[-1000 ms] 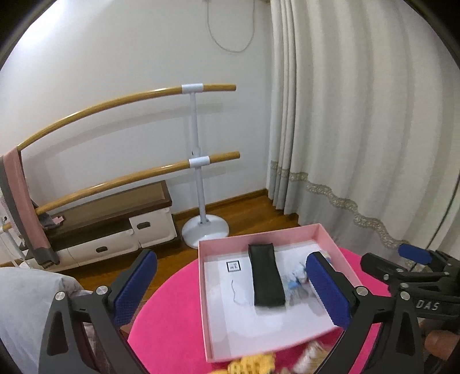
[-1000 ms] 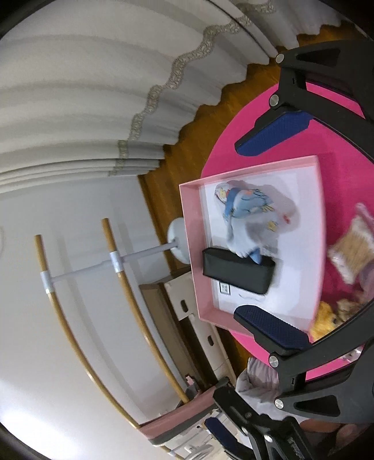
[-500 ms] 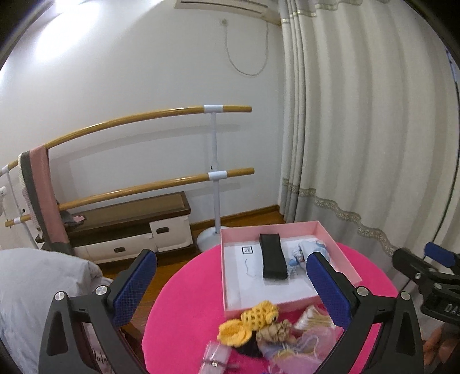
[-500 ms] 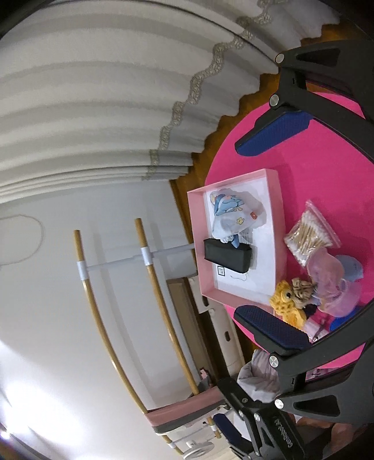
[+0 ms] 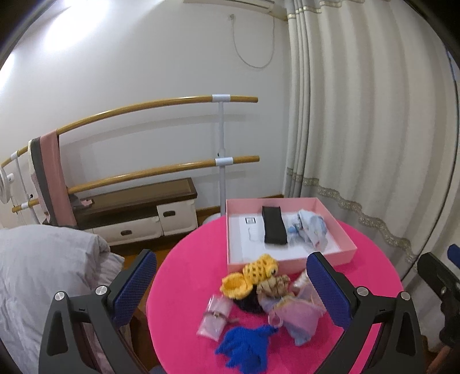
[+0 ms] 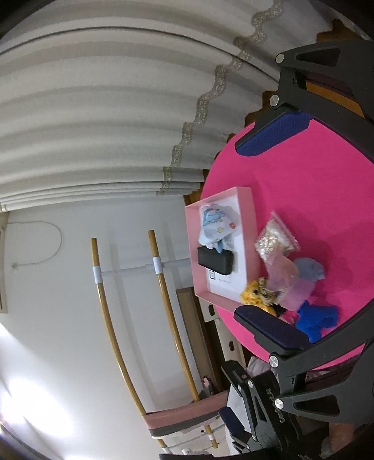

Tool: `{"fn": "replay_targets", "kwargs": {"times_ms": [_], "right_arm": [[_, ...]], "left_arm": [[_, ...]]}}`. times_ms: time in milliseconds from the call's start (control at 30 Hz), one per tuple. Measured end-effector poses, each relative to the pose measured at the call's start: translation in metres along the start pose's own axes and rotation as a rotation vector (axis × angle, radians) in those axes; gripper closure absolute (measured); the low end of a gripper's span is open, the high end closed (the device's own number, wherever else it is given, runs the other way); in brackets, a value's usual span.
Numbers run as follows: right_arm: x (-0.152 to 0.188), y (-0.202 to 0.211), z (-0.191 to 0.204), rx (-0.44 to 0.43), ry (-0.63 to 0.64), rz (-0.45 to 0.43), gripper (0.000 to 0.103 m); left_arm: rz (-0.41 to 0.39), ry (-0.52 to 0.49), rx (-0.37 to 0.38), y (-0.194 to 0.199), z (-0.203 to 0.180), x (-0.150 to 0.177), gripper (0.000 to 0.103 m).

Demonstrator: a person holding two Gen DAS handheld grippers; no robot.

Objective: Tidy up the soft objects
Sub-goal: 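Withdraw both open tools from the pink box back over the table, then grasp the blue knitted glove with the left tool while the right grasps the pink sheer bag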

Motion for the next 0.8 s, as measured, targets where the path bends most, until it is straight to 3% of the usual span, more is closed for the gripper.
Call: {"fn": "replay_targets", "kwargs": {"times_ms": [300,800], "right_arm": [[0.013,0.010,0.005,-0.020,0.022,0.002,0.000],[0.014,0.010,0.002,-0.013,0.018,0.001,0.000]], "left_arm": [[0.009,0.023,-0.012,0.031,0.007,0.002,0.000],[-0.028,0.048,-0.022,0.040,0.025,-0.005,0.000]]}}
Point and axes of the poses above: each gripper's, at about its wrist camera, not at the fingertips, and y roughly against the way its jaws point, z to its left, x to its underside, the point moved 8 cm from there along -y, roughly the way its jaws point, and after that the axes turned 13 degrees about x, right-handed, at the moved point
